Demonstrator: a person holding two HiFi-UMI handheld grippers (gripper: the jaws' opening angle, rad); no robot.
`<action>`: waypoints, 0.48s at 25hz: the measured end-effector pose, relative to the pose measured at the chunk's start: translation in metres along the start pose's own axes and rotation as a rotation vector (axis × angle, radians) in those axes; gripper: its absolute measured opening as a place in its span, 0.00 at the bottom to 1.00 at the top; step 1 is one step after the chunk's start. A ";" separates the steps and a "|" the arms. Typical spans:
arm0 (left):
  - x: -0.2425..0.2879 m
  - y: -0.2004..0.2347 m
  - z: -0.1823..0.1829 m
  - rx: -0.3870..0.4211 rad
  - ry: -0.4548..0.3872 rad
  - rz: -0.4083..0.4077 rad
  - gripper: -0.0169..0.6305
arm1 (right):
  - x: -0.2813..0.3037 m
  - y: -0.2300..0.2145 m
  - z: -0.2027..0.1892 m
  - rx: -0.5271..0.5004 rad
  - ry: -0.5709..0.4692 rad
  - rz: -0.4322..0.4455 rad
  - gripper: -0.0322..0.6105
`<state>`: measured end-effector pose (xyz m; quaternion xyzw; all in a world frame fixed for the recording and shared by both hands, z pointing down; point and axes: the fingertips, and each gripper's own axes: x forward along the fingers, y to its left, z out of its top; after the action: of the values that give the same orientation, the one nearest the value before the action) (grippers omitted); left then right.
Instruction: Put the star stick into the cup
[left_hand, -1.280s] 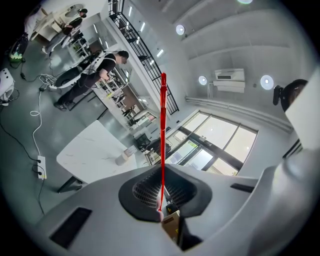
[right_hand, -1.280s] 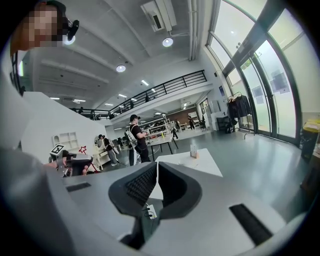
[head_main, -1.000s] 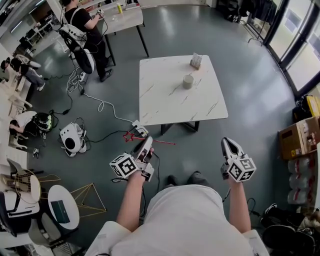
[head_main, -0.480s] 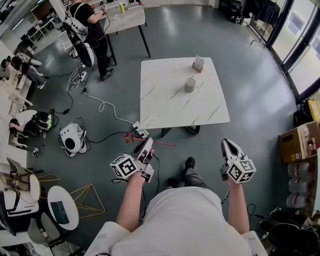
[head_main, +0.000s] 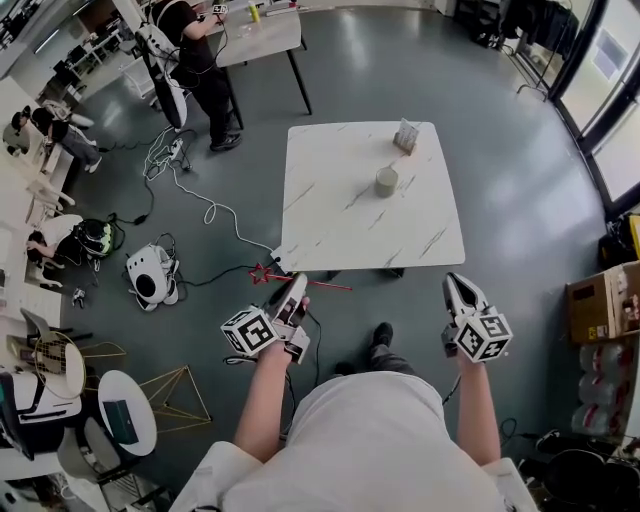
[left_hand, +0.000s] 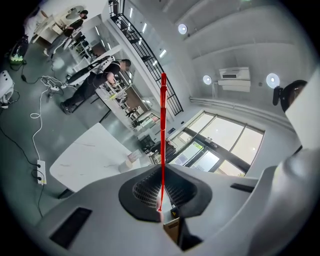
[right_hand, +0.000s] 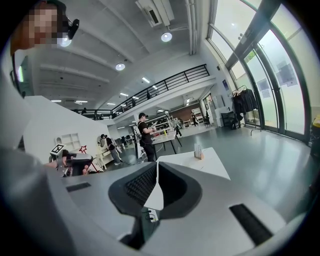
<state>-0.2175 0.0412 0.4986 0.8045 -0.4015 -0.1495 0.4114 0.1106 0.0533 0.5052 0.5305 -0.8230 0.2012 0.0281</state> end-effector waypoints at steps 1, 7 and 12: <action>0.008 0.000 0.002 0.001 -0.001 0.002 0.06 | 0.006 -0.005 0.002 0.000 0.003 0.006 0.10; 0.055 -0.001 0.009 0.003 0.000 0.017 0.06 | 0.039 -0.042 0.019 0.007 0.013 0.028 0.10; 0.088 -0.001 0.010 0.005 -0.010 0.043 0.06 | 0.059 -0.076 0.031 0.016 0.014 0.048 0.10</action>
<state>-0.1671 -0.0312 0.4991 0.7958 -0.4212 -0.1437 0.4106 0.1568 -0.0362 0.5146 0.5096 -0.8336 0.2118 0.0248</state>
